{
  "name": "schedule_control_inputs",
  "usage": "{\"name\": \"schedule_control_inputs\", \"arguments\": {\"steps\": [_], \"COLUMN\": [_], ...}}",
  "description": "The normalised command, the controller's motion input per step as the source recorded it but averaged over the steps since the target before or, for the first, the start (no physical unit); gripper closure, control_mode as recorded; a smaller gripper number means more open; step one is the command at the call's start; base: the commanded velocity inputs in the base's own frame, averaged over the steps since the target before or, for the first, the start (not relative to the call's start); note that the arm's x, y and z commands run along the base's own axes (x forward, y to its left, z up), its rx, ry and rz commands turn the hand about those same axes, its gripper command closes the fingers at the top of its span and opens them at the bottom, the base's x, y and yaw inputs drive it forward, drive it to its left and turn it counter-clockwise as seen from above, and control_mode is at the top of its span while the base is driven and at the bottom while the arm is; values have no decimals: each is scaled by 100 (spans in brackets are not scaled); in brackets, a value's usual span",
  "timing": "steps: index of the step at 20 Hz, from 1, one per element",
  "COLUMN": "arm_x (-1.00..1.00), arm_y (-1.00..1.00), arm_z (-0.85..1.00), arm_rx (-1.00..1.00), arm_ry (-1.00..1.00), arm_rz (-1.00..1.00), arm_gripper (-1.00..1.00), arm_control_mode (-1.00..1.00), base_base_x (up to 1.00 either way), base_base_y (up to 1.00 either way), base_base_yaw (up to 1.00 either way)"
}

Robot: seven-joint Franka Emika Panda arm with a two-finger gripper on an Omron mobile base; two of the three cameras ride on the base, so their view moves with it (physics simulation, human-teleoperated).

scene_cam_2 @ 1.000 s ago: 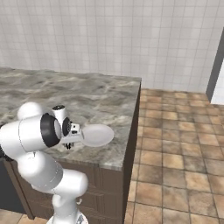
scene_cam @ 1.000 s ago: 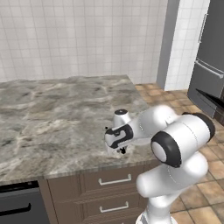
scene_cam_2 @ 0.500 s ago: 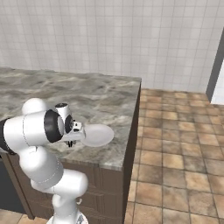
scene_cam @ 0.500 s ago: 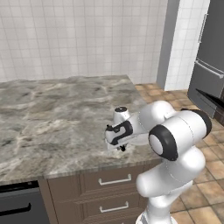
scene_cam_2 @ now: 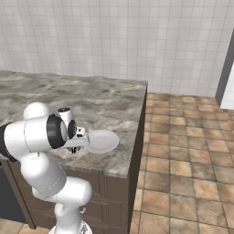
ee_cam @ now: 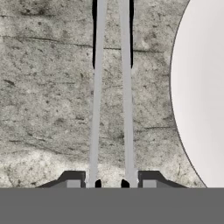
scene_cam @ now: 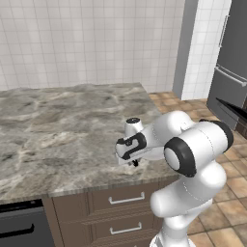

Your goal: Pick up the tongs from the counter and place them near the plate next to the oven.

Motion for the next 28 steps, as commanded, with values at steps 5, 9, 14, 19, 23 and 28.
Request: {"name": "schedule_control_inputs", "arguments": {"steps": [5,9,14,19,23,28], "arm_x": [-5,-43,-76,-89,-96,-85], "arm_y": [-6,-13,-14,-19,-31,-39], "arm_z": [2,50,90,100,100,100], "arm_rx": [0,0,1,1,3,6], "arm_ry": [0,-3,-8,-2,0,0], "arm_rz": [-2,0,0,0,0,0], "arm_gripper": [-100,-100,-100,-100,-100,-100], "arm_control_mode": [-100,-100,-100,-100,-100,-100], "base_base_x": [0,0,0,0,0,0], "base_base_y": [0,0,0,0,0,0], "base_base_yaw": [0,0,0,0,0,0]}}
